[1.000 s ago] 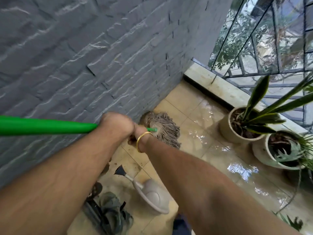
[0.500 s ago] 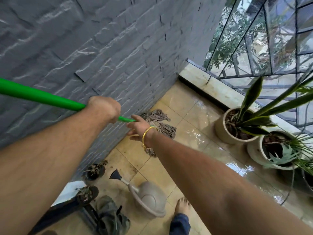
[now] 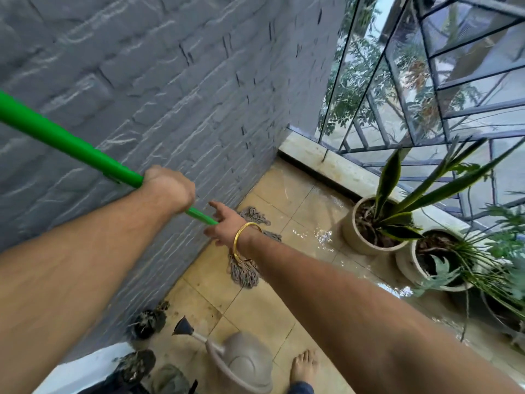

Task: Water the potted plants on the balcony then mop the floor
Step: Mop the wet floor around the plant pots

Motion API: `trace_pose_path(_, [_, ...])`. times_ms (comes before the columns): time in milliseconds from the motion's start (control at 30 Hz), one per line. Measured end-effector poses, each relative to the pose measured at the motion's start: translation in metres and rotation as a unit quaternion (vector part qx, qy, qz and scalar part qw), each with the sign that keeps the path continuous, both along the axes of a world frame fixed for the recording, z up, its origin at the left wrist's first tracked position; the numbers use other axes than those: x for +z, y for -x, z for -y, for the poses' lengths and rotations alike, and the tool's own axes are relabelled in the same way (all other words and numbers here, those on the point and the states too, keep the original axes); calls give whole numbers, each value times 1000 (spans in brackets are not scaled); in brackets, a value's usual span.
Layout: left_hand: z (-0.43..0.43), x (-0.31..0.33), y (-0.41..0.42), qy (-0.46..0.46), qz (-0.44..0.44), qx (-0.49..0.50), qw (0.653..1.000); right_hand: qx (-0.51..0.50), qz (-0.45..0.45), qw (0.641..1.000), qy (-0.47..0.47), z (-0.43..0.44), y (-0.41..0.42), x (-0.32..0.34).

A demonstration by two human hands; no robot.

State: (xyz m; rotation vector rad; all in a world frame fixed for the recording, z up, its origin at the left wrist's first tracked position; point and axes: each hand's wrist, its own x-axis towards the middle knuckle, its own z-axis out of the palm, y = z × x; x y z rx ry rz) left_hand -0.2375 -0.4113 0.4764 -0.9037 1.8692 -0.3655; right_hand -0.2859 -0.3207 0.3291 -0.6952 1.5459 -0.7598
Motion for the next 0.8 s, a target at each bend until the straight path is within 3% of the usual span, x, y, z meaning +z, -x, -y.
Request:
trace_pose_path(200, [18, 117, 40, 26, -37, -25, 999, 80, -183, 969, 143, 48, 16, 102])
trace_pose_path(333, [20, 196, 54, 70, -54, -19, 996, 130, -280, 933, 184, 72, 32, 178])
trace_pose_path(433, [24, 223, 56, 127, -45, -74, 988, 131, -325, 916, 198, 79, 41, 215])
trace_pose_path(633, [20, 235, 38, 239, -68, -167, 954, 107, -372, 902, 192, 95, 42, 250])
trace_pose_path(800, [22, 180, 22, 261, -104, -235, 930, 116, -363, 912, 152, 88, 38, 215])
